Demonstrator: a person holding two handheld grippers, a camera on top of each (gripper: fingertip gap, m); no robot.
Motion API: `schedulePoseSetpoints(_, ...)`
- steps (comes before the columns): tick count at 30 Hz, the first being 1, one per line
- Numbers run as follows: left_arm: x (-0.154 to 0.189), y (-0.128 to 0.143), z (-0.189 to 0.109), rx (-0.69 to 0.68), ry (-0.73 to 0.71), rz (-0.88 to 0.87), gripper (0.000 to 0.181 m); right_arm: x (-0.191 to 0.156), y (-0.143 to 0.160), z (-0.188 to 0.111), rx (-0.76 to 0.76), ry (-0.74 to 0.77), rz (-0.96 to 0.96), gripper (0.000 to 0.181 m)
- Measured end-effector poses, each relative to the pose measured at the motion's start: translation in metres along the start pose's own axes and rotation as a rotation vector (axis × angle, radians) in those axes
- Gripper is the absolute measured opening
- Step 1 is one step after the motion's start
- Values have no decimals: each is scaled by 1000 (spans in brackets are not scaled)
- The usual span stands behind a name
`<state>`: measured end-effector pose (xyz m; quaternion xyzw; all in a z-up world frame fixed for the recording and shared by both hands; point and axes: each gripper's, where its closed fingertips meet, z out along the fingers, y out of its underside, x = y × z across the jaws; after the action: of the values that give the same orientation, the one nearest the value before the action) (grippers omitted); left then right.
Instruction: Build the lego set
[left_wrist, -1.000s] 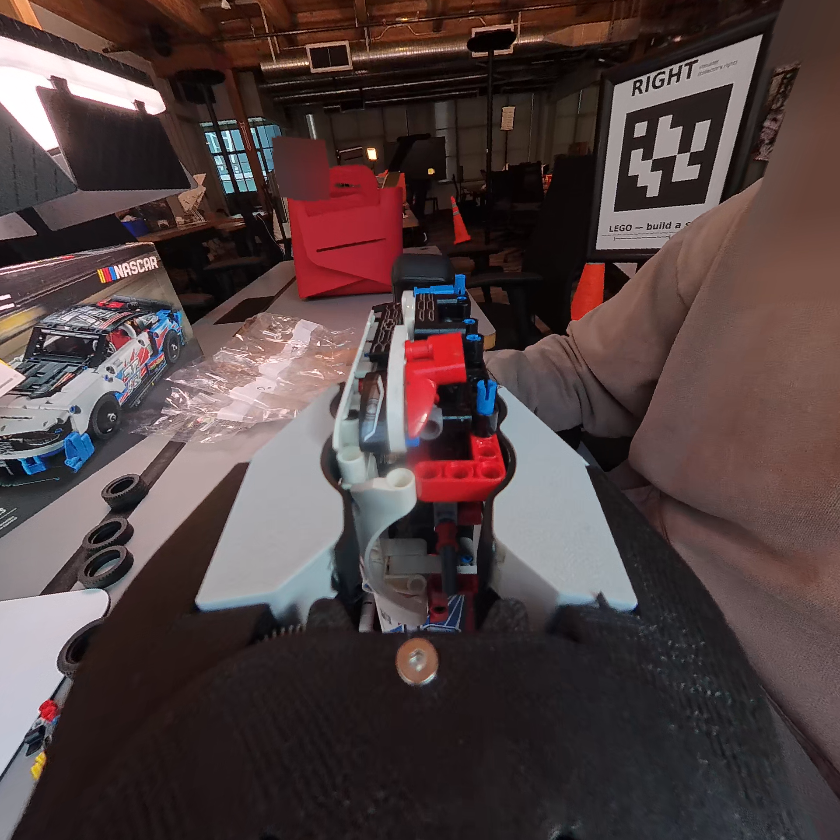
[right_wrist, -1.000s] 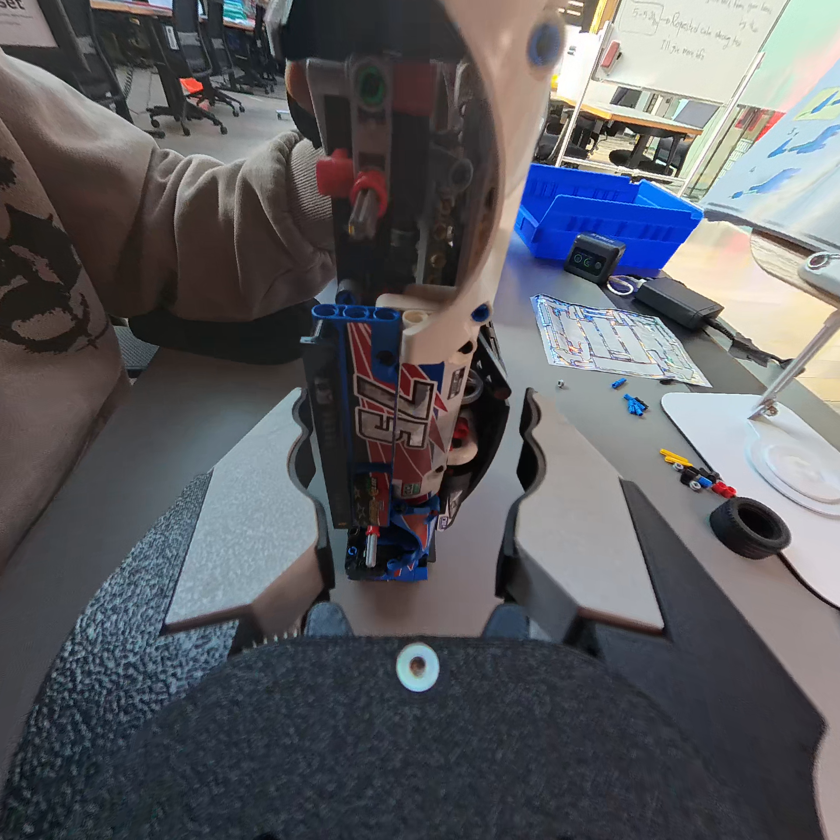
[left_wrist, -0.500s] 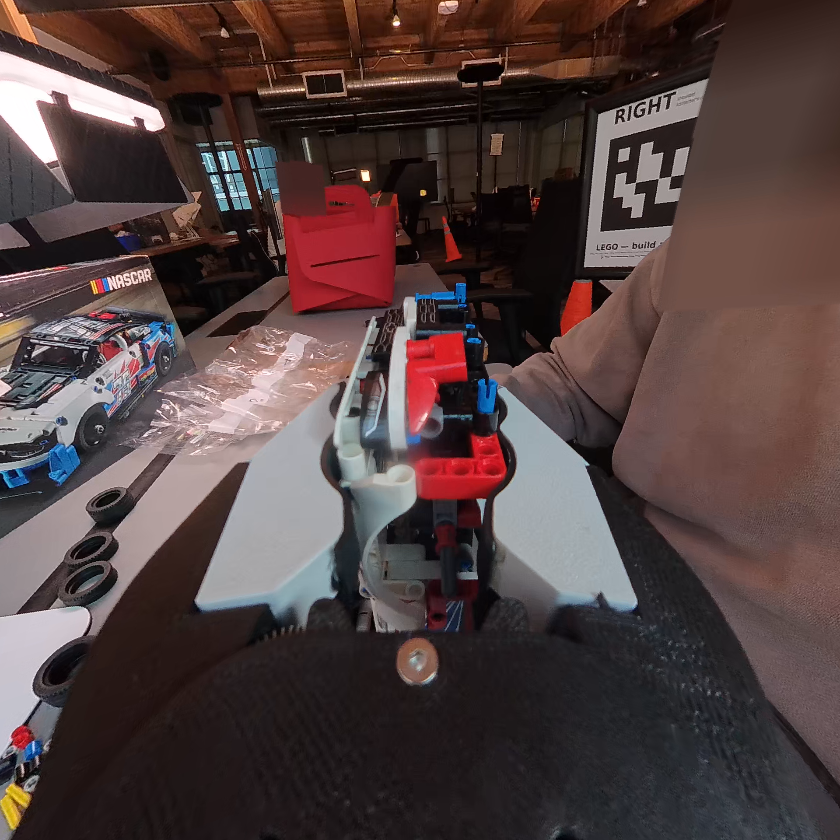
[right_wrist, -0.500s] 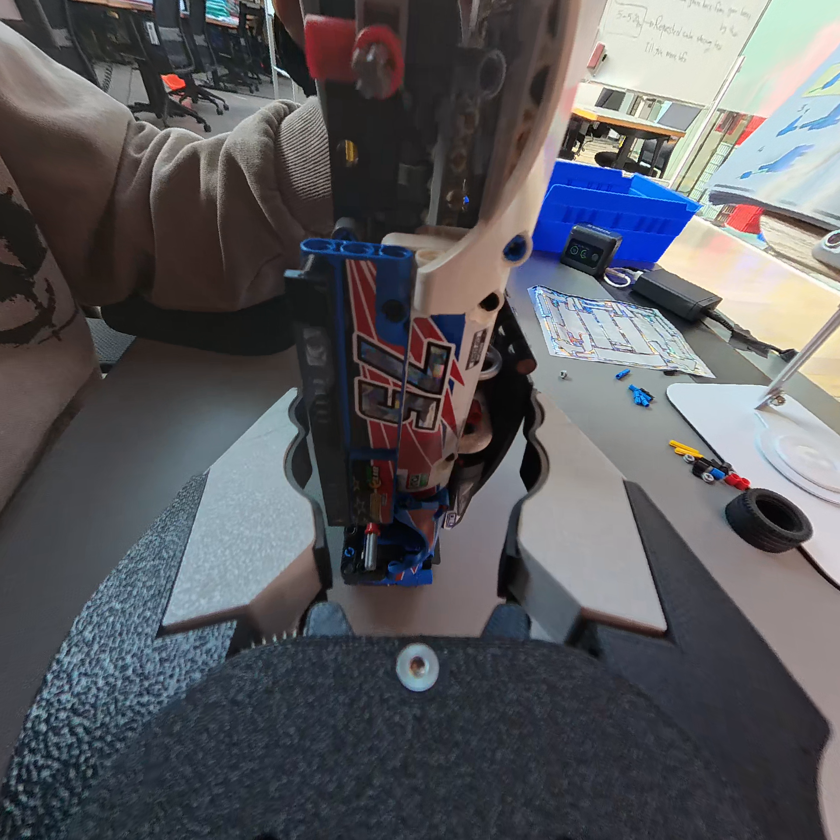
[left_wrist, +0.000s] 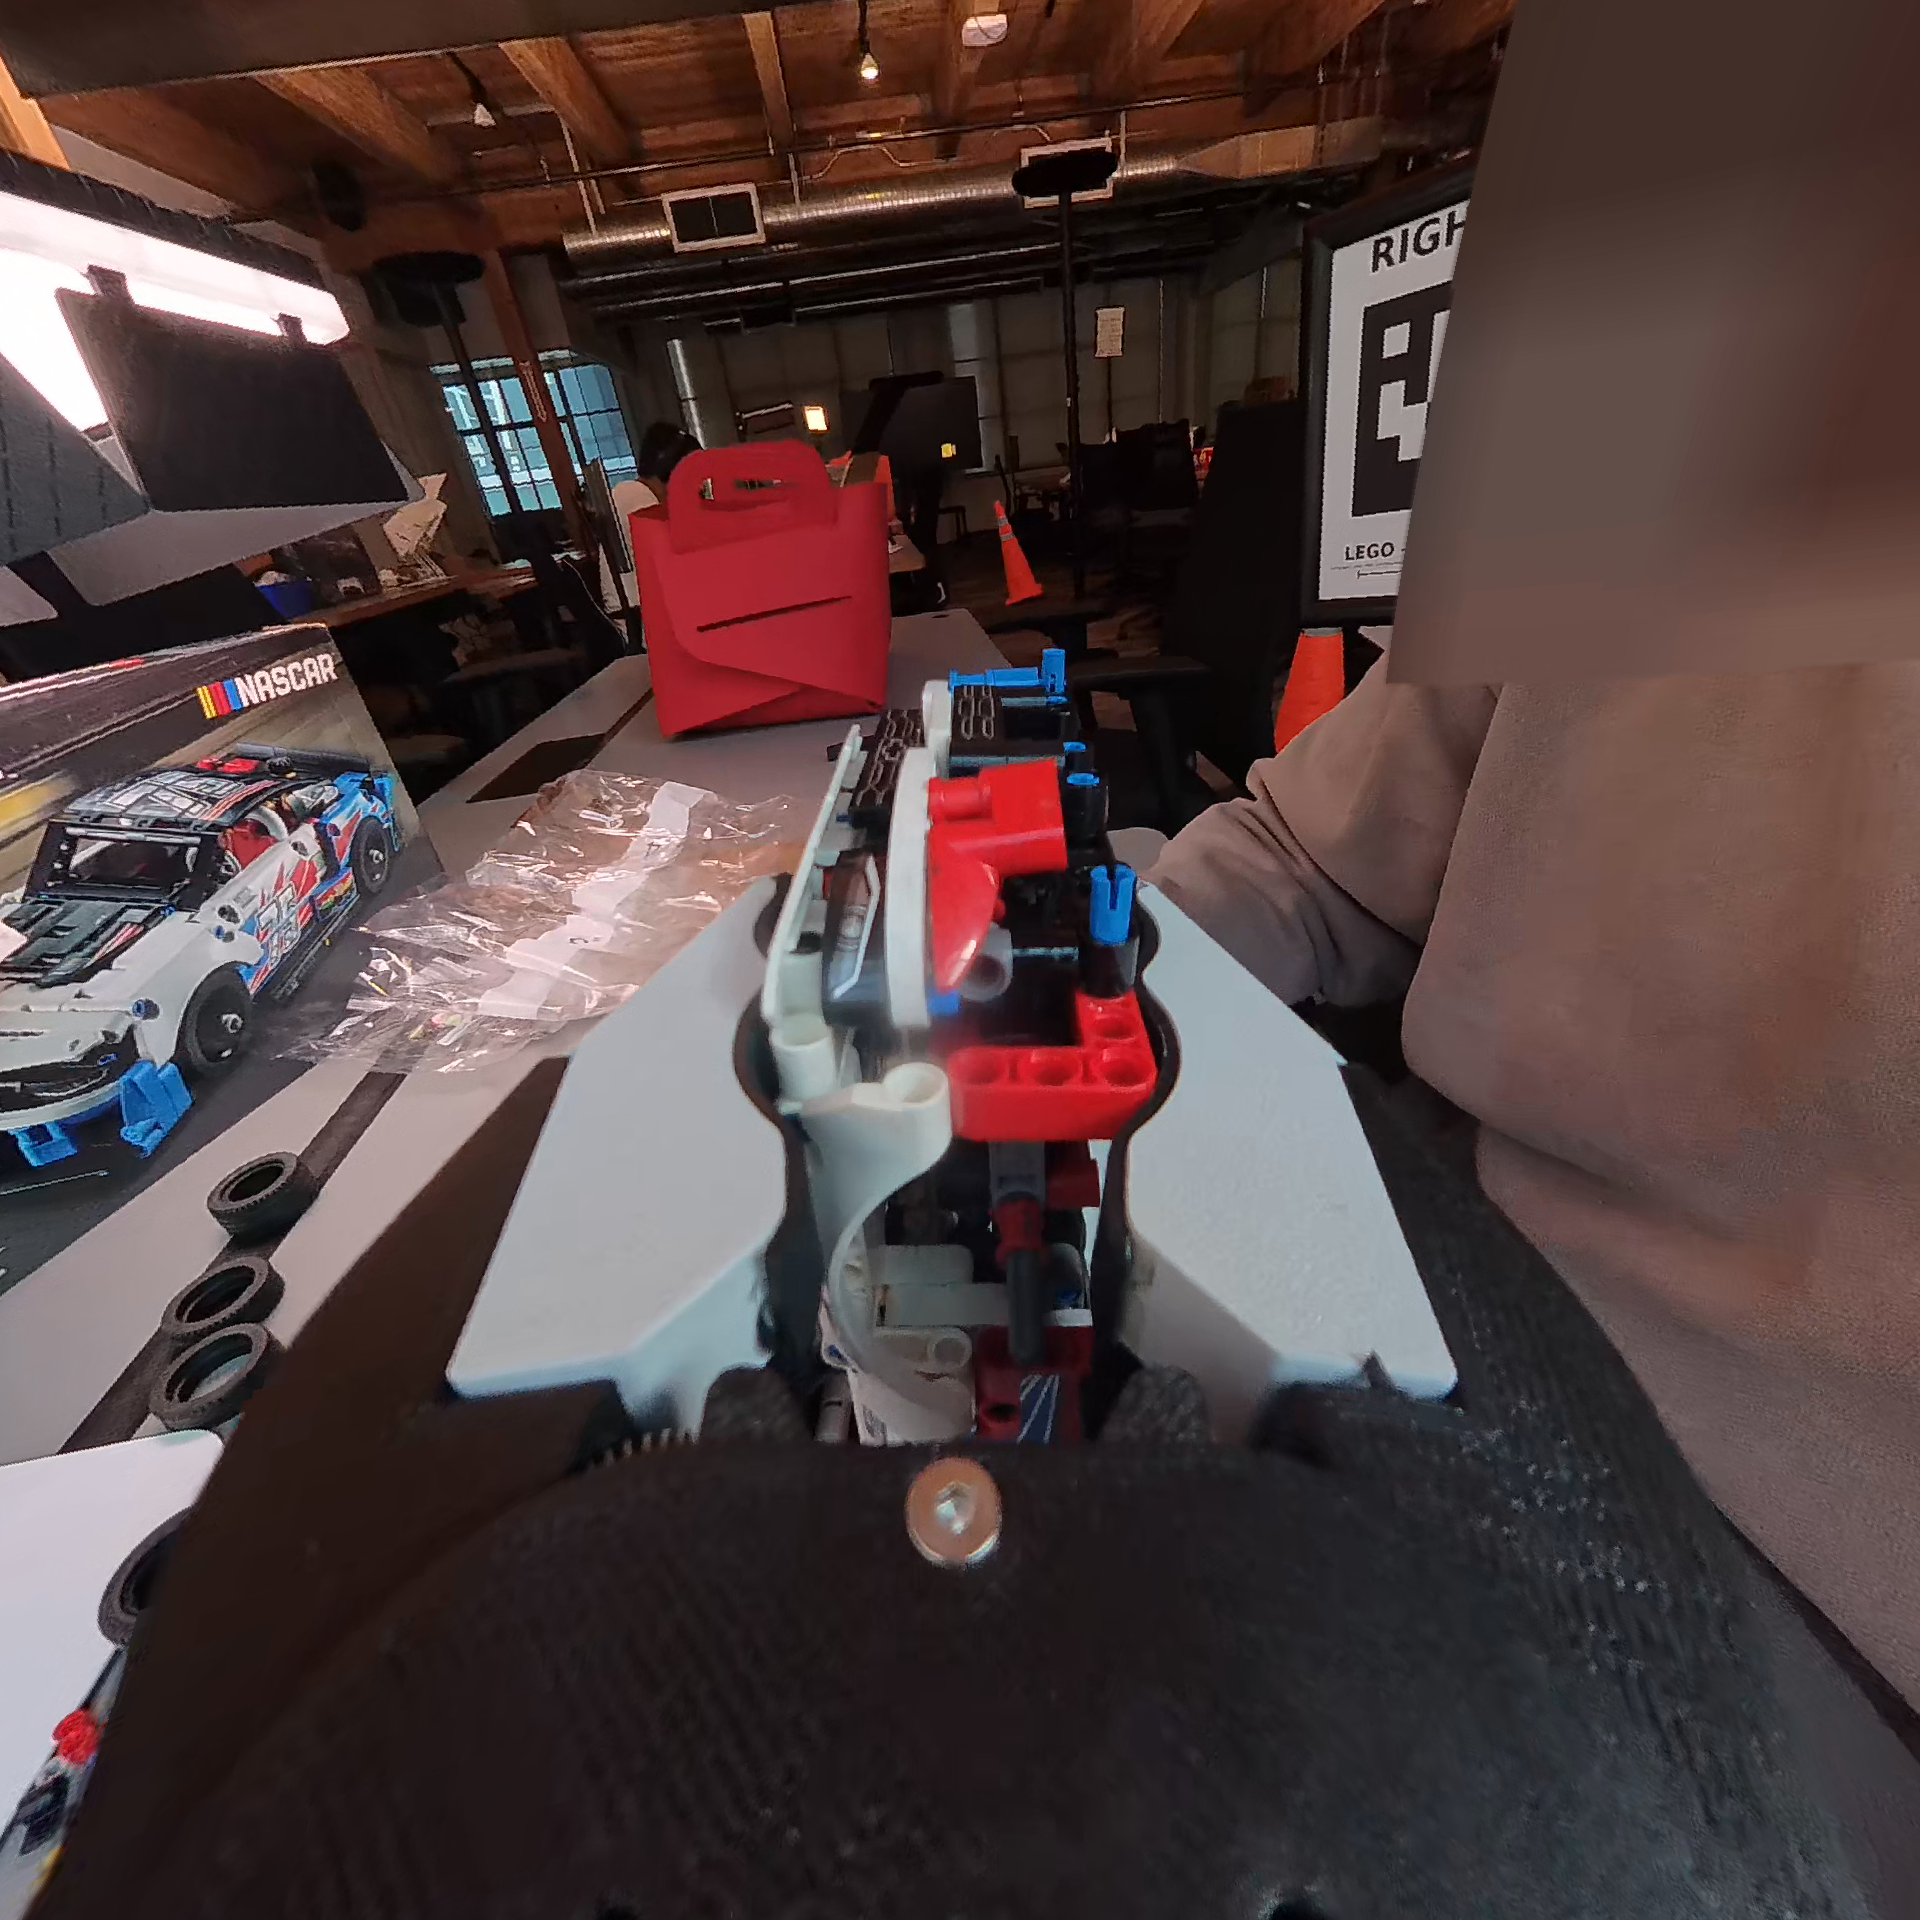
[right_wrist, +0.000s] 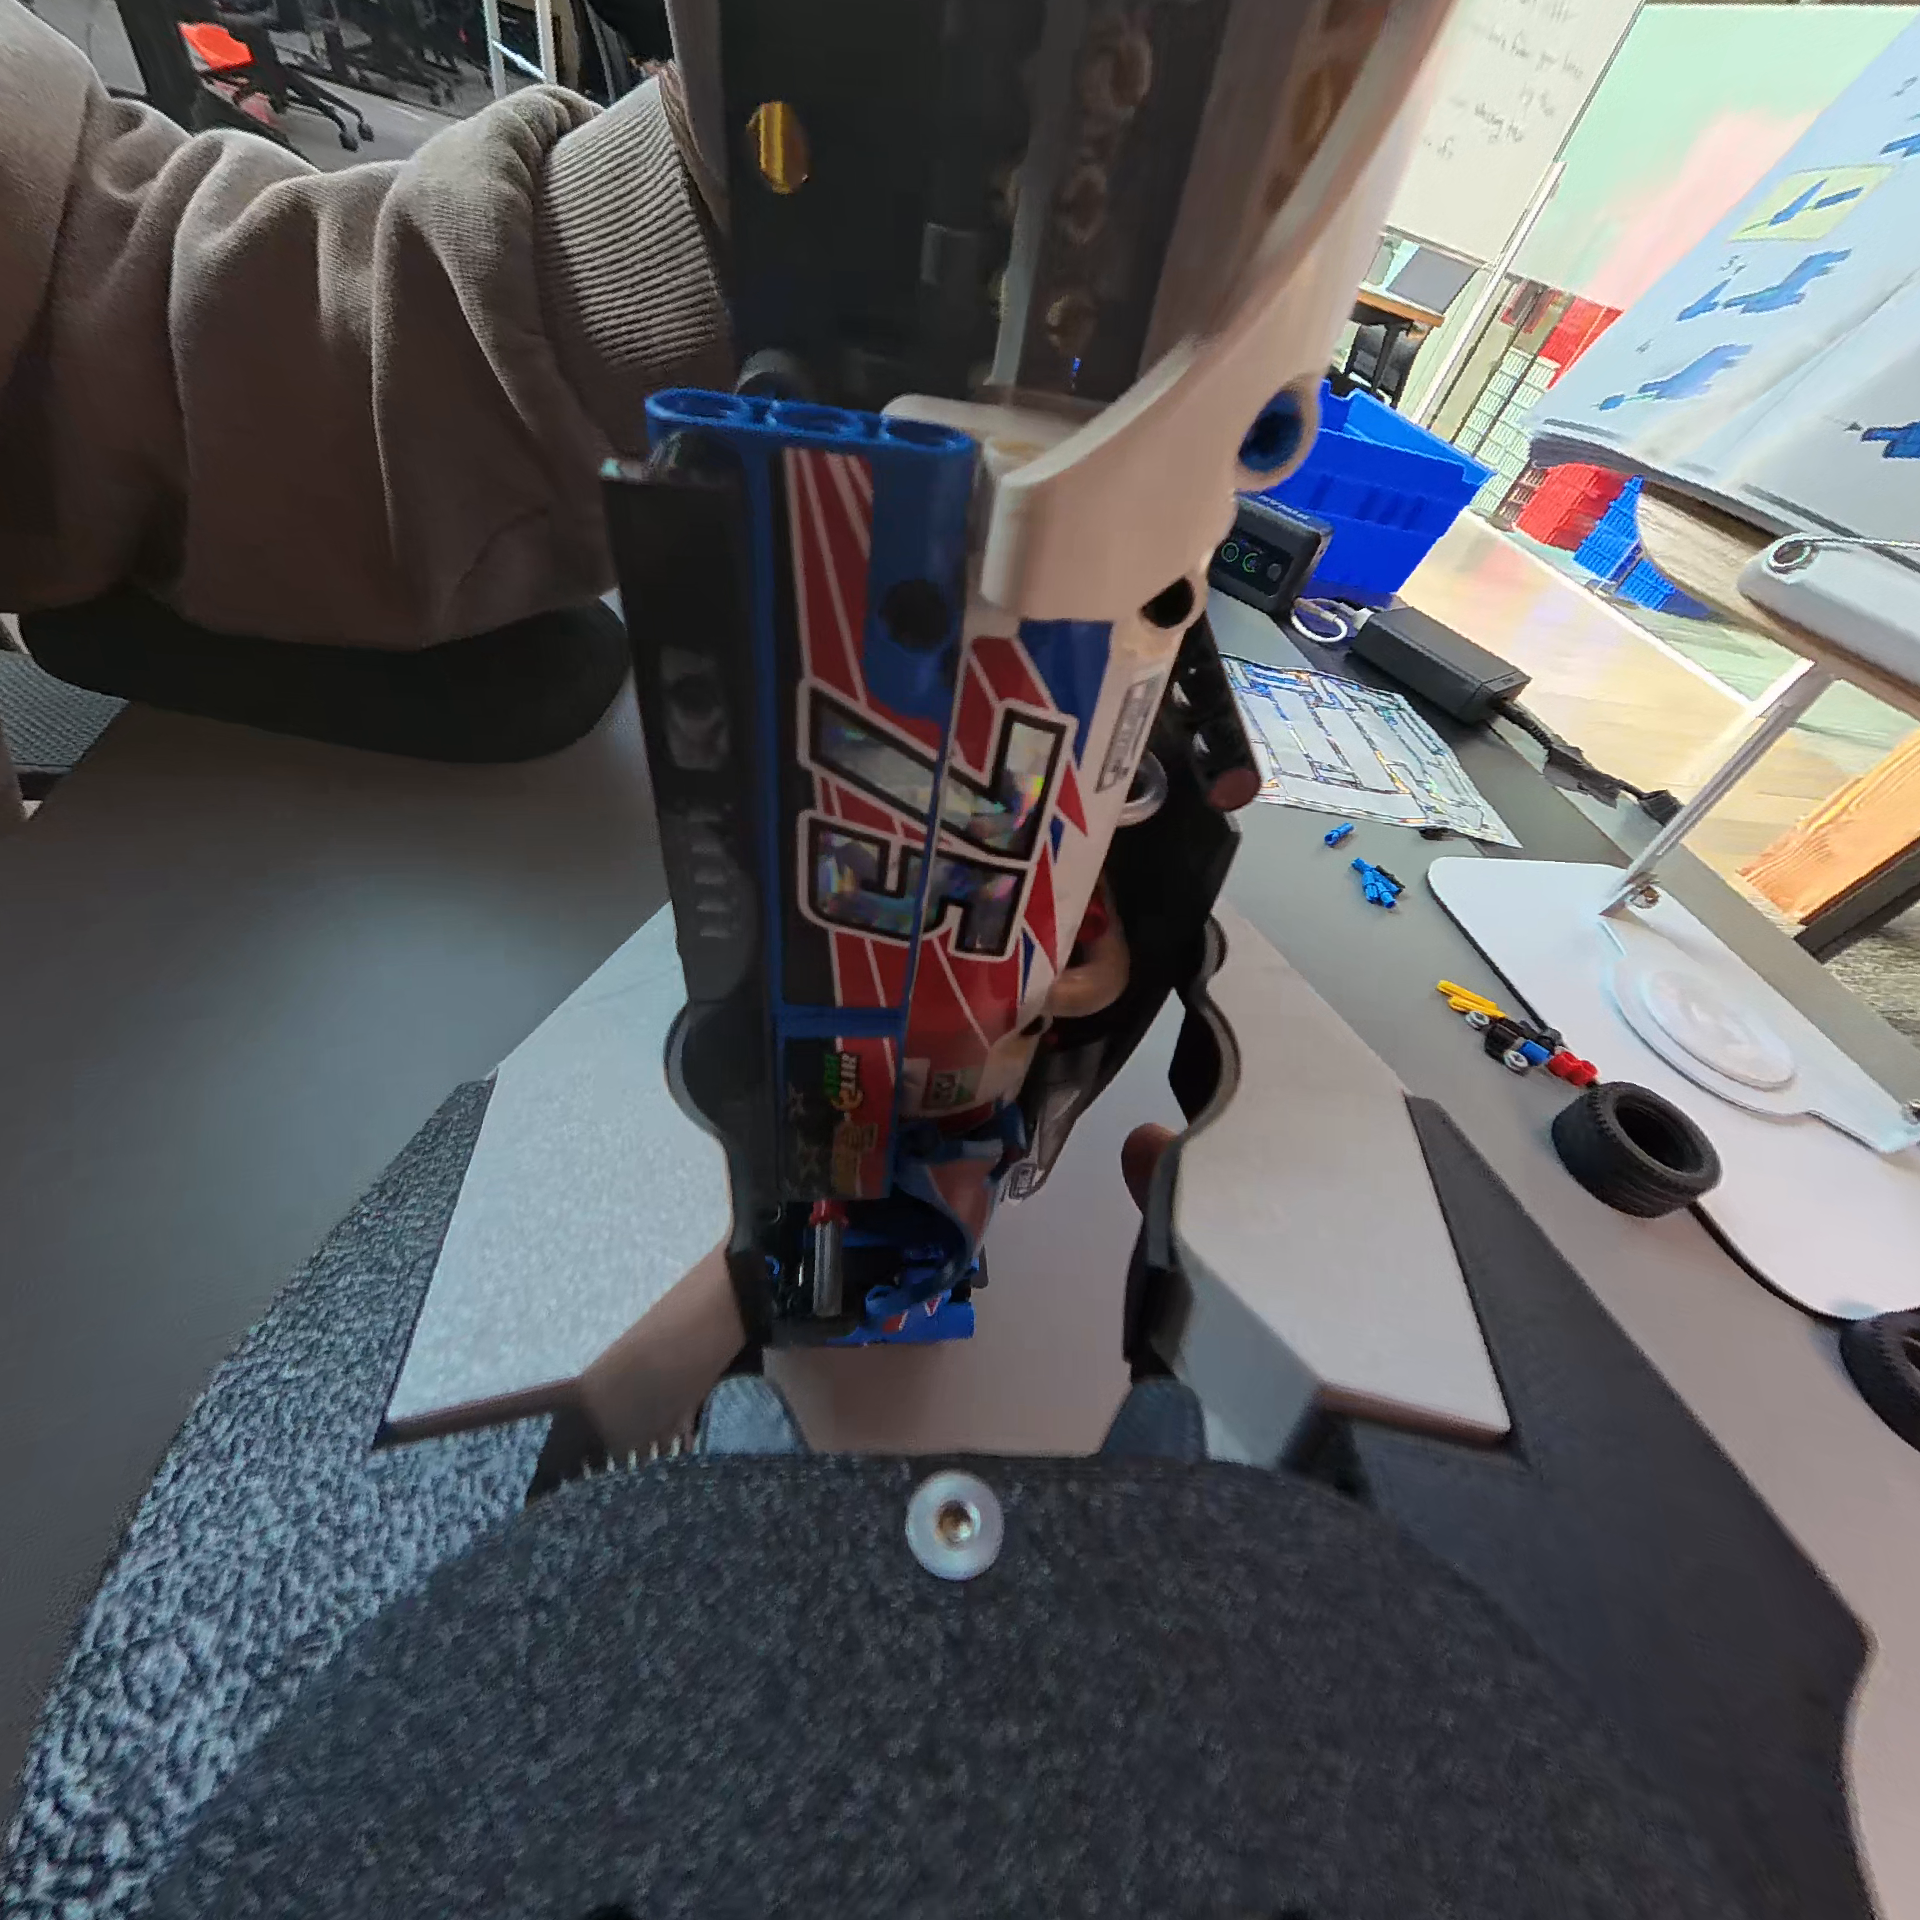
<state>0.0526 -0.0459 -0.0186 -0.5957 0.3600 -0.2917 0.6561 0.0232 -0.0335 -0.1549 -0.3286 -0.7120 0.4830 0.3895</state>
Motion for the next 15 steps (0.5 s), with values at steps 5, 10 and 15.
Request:
schedulePoseSetpoints(5, -5, 1, -1, -49, -40, 79, 61, 14, -4, -6, -7, 67, -52, 86)
schedulePoseSetpoints(10, -32, 10, -13, -150, -184, 132, 71, 43, -2, -18, -49, 192, -113, 85)
schedulePoseSetpoints(15, -33, 26, -19, -211, -161, 174, 74, 57, 4, -25, -136, 282, -259, 86)
